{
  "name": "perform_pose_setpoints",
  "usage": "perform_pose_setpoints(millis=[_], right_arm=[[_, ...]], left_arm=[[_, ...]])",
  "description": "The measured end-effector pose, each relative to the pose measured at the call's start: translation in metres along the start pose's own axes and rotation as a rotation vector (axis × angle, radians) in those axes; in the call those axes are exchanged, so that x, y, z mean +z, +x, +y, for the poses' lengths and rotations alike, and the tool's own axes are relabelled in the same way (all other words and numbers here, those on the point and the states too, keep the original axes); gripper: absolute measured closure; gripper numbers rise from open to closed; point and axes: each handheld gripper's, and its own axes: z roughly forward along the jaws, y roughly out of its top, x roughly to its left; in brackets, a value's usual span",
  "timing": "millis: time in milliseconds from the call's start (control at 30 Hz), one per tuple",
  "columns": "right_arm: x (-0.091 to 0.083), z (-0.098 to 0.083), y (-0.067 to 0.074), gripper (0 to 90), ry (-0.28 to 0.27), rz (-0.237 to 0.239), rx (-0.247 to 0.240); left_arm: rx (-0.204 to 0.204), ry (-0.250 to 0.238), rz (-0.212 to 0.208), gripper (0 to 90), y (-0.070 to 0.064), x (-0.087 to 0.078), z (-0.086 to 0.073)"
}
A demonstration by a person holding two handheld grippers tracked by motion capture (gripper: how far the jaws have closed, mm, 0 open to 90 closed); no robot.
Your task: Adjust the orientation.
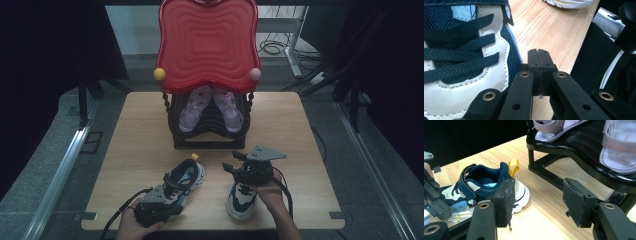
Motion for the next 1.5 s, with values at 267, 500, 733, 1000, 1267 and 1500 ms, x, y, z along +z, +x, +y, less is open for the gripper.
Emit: perform_pose_setpoints(millis=[267, 500, 733, 1000, 1267, 1500], right_arm=[[0.002, -0.001, -0.002, 43.9, 0.007, -0.007, 0.004], [0.003, -0.001, -0.002, 44.1, 0.012, -0.010, 0.014], [0.002, -0.001, -0.001, 44.3, 0.000, -0.021, 0.013], [0.002, -0.001, -0.003, 44.3, 0.001, -0.024, 0.019], [0.005, -0.001, -0.002, 44.3, 0.009, -0.015, 0.017], [0.006, -0.001, -0.001, 44.3, 0.010, -0.012, 0.020]], left_arm=[[-0.042, -0.007, -0.001, 90.0, 0.011, -0.008, -0.005], [-0.068, -0.016, 0.004, 90.0, 0.019, -0.014, -0.009], [-0.086, -0.025, 0.003, 90.0, 0.027, -0.019, -0.012], [-0.121, -0.038, 0.042, 90.0, 0.037, -0.027, -0.016], [-0.162, -0.049, 0.086, 90.0, 0.048, -0.033, -0.020], [-0.190, -0.053, 0.115, 90.0, 0.062, -0.034, -0.017]])
